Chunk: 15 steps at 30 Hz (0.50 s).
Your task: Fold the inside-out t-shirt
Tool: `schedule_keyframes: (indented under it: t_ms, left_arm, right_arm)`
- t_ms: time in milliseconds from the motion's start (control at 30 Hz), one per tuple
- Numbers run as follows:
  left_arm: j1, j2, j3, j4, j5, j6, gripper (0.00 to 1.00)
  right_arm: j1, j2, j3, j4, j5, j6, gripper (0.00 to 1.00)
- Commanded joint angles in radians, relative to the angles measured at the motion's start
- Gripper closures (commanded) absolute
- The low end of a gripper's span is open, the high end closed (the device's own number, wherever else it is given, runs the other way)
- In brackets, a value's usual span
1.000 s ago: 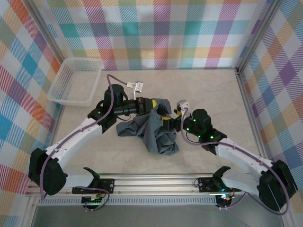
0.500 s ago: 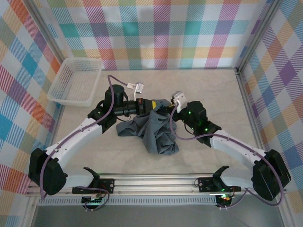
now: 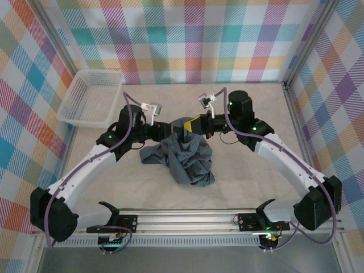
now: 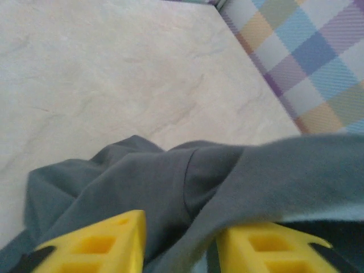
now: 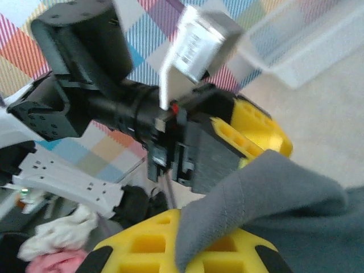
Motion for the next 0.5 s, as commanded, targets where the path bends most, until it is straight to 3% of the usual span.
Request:
schedule_keyframes:
  t_ms: [0,67,167,300,367,467]
  left_arm:
    - [0.004,-0.099,-0.026,0.014,-0.018,0.028,0.47]
    - [-0.039,-0.14,-0.045,-0.004,-0.033,0.033,0.44]
    - [-0.165,-0.205,-0.065,-0.055,-0.225,-0.006,0.45]
    - [-0.359,-0.189,-0.029,-0.076,-0.471,-0.106,0.84]
    - [-0.404,-0.138,-0.002,-0.079,-0.527,-0.19,0.92]
    - [-0.404,-0.01,0.061,-0.143,-0.537,-0.341,0.94]
  right_arm:
    - [-0.013,0.037,0.04,-0.09,-0.051,0.127,1.0]
    - [-0.015,0.057,0.054,-0.102,-0.023,0.141,1.0]
    - [-0.015,0.079,0.069,-0.107,-0.009,0.159,1.0]
    - [-0.015,0.091,0.075,-0.109,-0.002,0.171,1.0]
    - [-0.015,0.088,0.074,-0.114,0.014,0.172,1.0]
    - [-0.015,0.085,0.074,-0.119,0.02,0.176,1.0]
